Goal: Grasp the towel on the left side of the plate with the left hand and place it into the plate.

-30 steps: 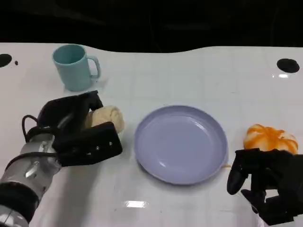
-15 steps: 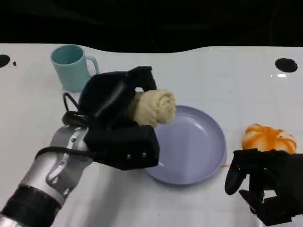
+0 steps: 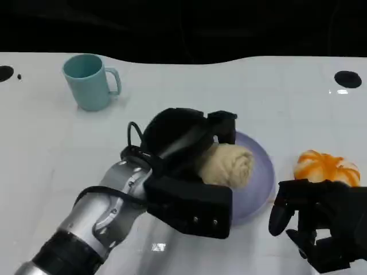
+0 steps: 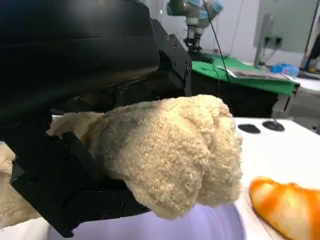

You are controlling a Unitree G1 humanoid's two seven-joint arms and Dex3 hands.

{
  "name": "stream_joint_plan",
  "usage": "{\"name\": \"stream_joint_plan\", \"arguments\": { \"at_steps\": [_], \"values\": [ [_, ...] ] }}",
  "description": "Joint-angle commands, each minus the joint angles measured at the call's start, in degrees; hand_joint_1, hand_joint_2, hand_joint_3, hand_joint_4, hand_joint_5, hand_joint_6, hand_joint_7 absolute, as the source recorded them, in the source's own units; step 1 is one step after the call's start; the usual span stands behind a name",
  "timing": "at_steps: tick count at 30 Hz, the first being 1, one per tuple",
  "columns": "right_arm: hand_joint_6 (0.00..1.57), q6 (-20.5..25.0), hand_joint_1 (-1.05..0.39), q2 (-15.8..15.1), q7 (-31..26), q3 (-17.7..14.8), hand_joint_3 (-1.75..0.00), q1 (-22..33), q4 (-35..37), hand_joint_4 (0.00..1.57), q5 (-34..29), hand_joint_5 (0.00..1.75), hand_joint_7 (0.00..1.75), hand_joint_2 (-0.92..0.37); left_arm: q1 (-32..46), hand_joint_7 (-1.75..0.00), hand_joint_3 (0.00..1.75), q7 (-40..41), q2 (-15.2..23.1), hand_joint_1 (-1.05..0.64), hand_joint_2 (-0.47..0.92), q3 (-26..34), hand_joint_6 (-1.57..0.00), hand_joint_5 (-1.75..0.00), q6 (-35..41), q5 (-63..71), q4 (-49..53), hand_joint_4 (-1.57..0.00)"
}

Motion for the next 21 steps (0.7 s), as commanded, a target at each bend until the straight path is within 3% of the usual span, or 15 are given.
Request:
{"name": "stream_joint_plan", "arguments": {
  "at_steps": [1,3,5,6,8,11,21],
  "values": [
    [0.67,0.13,0.02,-0.01,-0.26,-0.61,-1.08,-0.12,-0.19,0.7,0.26,1.75,1.47,-0.57,-1.28,-1.49,0.72,-5.36,0.0,-0.21,0.61,0.15,-0.68,-1.75,0.91,-1.84,1.05,-0.82],
    [0.67,0.32,0.02,-0.09,-0.29,-0.52,-1.07,-0.23,-0.24,0.7,0.12,1.75,1.47,-0.57,-1.54,-0.78,0.52,-9.78,0.52,-0.22,0.74,0.14,-0.77,-1.49,0.31,-3.88,1.31,-0.7],
    [0.67,0.14,0.02,-0.12,-0.24,-0.59,-1.07,-0.22,-0.13,0.7,0.17,1.75,1.47,-0.57,-2.0,-0.27,0.27,-12.25,1.49,-0.24,0.87,-0.31,-0.74,-1.19,-0.84,-4.27,1.57,-0.58],
    [0.67,-0.13,0.02,-0.18,-0.19,-0.64,-1.07,-0.19,-0.03,0.7,0.2,1.75,1.47,-0.58,-2.3,-0.15,0.22,-13.3,2.04,-0.26,0.89,-0.68,-0.68,-1.05,-1.11,-3.86,1.64,-0.54],
    [0.67,-0.7,0.02,-0.38,-0.08,-0.7,-1.07,-0.11,0.18,0.69,0.15,1.75,1.47,-0.57,-2.61,-0.03,0.19,-15.02,2.76,-0.36,0.92,-1.12,-0.5,-0.58,-0.83,-3.05,1.35,-0.42],
    [0.67,-0.2,0.02,-0.29,0.0,-0.88,-1.06,-0.12,0.04,0.69,0.39,1.75,1.46,-0.58,-2.8,0.0,0.13,-16.47,3.46,-0.51,0.92,-1.48,-0.33,-0.36,0.25,-1.81,0.4,-0.32],
    [0.67,-0.25,0.02,-0.52,0.05,-1.0,-1.06,-0.05,-0.16,0.68,0.27,1.75,1.45,-0.58,-0.24,-0.01,0.09,-19.13,5.27,-0.63,0.92,1.61,-0.29,-0.38,0.67,-4.66,-5.23,-0.3]
  ]
}}
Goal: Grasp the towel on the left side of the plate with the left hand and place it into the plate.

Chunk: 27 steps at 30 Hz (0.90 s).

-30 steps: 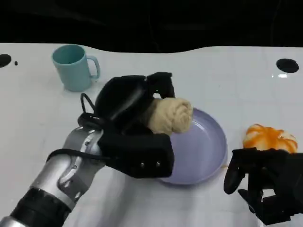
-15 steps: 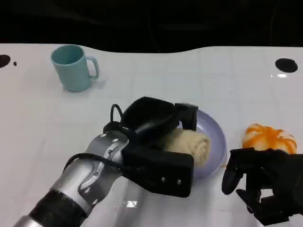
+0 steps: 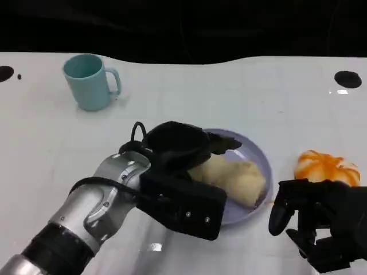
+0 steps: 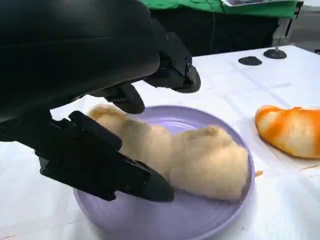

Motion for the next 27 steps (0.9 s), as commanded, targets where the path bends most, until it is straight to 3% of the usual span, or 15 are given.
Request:
{"name": "stream_joint_plan", "arguments": {
  "at_steps": [1,8,13,18,22,23,24,27],
  "values": [
    [0.67,-0.26,0.02,-0.55,0.06,-0.94,-1.06,-0.05,-0.11,0.68,0.23,1.75,1.45,-0.57,1.55,-0.01,0.09,-2.68,2.22,-0.63,0.92,2.03,-0.29,-0.38,0.73,-2.33,-4.13,-0.29],
    [0.67,-0.35,0.02,-0.42,0.16,-1.13,-1.07,0.01,0.19,0.68,0.44,1.75,1.45,-0.57,5.18,-0.05,0.13,-7.66,4.95,-0.6,0.92,5.97,-0.39,-0.43,3.38,-7.22,-12.42,-0.33],
    [0.68,-0.01,0.02,-0.29,-0.06,-0.95,-1.07,-0.02,-0.02,0.69,0.24,1.75,1.47,-0.57,8.21,-0.08,0.19,-11.61,6.57,-0.54,0.92,10.23,-0.5,-0.62,5.95,-13.45,-18.28,-0.52],
    [0.67,0.75,0.02,0.03,-0.14,-1.03,-1.07,-0.07,-0.17,0.69,0.49,1.75,1.48,-0.58,13.44,-0.17,0.2,-16.07,6.18,-0.4,0.92,16.72,-0.72,-0.71,11.74,-25.97,-25.13,-0.72],
    [0.67,0.04,0.03,-0.1,-0.24,-0.81,-1.06,-0.06,-0.07,0.7,0.17,1.75,1.48,-0.58,17.67,-0.21,0.21,-17.71,4.31,-0.28,0.92,21.44,-0.85,-0.94,18.01,-36.95,-29.13,-0.71],
    [0.67,-0.28,0.02,-0.05,-0.2,-0.82,-1.06,-0.02,0.02,0.7,0.26,1.75,1.48,-0.58,19.66,-0.29,0.24,-17.51,3.48,-0.22,0.91,23.31,-0.92,-1.02,19.67,-40.51,-30.45,-0.73],
    [0.67,-0.42,0.03,-0.01,-0.2,-0.8,-1.07,0.0,0.04,0.7,0.29,1.75,1.49,-0.58,21.37,-0.65,0.45,-17.14,2.98,-0.18,0.82,24.77,-0.88,-1.16,21.54,-43.2,-31.9,-0.74],
    [0.68,-0.24,0.02,0.0,-0.31,-0.56,-1.07,-0.01,-0.13,0.7,0.06,1.75,1.48,-0.57,24.86,-1.12,1.03,-16.25,3.29,-0.16,0.57,27.17,-0.74,-1.34,25.38,-47.14,-35.98,-0.74]
  ]
}}
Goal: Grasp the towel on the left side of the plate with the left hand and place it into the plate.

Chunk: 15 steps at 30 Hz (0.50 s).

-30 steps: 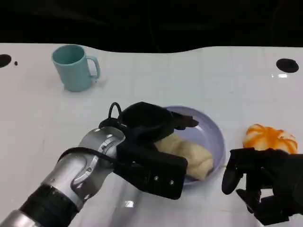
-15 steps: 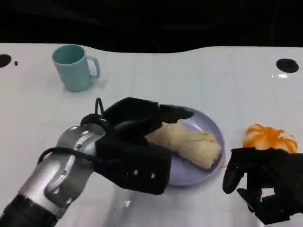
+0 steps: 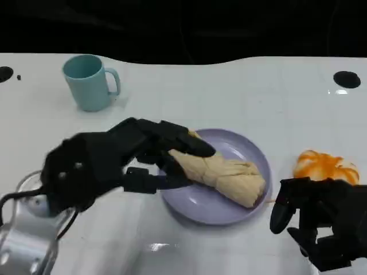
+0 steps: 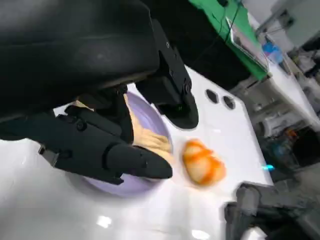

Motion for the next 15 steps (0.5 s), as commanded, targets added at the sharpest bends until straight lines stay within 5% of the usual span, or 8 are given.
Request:
{"name": "stream_joint_plan", "arguments": {
  "at_steps": [1,8,15],
  "values": [
    [0.68,-0.33,0.02,-0.12,-0.35,-0.06,-1.07,0.1,-0.15,0.7,-0.11,1.75,1.48,-0.57,5.06,-1.16,1.1,0.96,0.91,-0.16,0.55,4.22,-0.72,-1.38,6.61,-5.73,-6.23,-0.73],
    [0.68,0.1,0.02,-0.12,-0.69,0.62,-1.08,-0.37,-0.28,0.71,-0.51,1.75,1.48,-0.56,10.07,-1.31,1.37,4.03,0.85,-0.09,0.44,10.84,-0.76,-1.58,23.19,-16.66,-16.61,-0.76],
    [0.68,-0.19,0.02,0.04,-0.71,0.43,-1.09,-0.66,0.45,0.71,-0.14,1.75,1.47,-0.56,15.86,-1.53,1.18,8.33,2.24,-0.1,0.58,15.09,-0.73,-1.72,35.25,-24.39,-24.93,-0.78]
  ]
}}
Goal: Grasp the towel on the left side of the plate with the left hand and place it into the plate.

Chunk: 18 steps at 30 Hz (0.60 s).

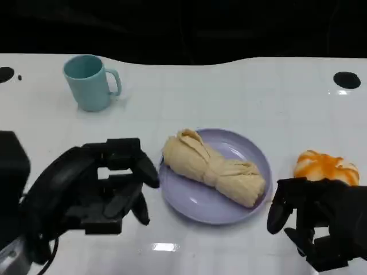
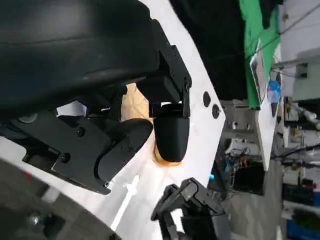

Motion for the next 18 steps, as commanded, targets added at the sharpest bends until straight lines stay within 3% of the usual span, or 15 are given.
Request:
{"name": "stream_joint_plan", "arguments": {
  "at_steps": [1,9,18],
  "values": [
    [0.68,0.0,0.01,-0.17,-0.19,-0.46,-1.09,-0.18,0.41,0.71,0.04,1.74,1.47,-0.56,3.21,-1.55,1.18,3.16,1.62,-0.1,0.59,1.68,-0.73,-1.73,6.73,-3.13,-4.65,-0.79],
    [0.68,-1.57,0.01,-1.13,0.21,-1.33,-1.08,0.56,1.24,0.7,-0.08,1.74,1.45,-0.56,5.8,-1.68,1.3,7.6,-0.59,-0.1,0.55,1.1,-0.7,-1.75,10.8,-6.63,-5.53,-0.83],
    [0.69,-5.78,0.04,-1.76,1.29,-3.52,-1.08,2.73,3.0,0.7,1.01,1.74,1.44,-0.57,5.03,-1.74,1.28,10.1,-0.4,-0.09,0.55,-2.24,-0.64,-1.75,9.73,-4.2,-1.23,-0.81]
  ]
}}
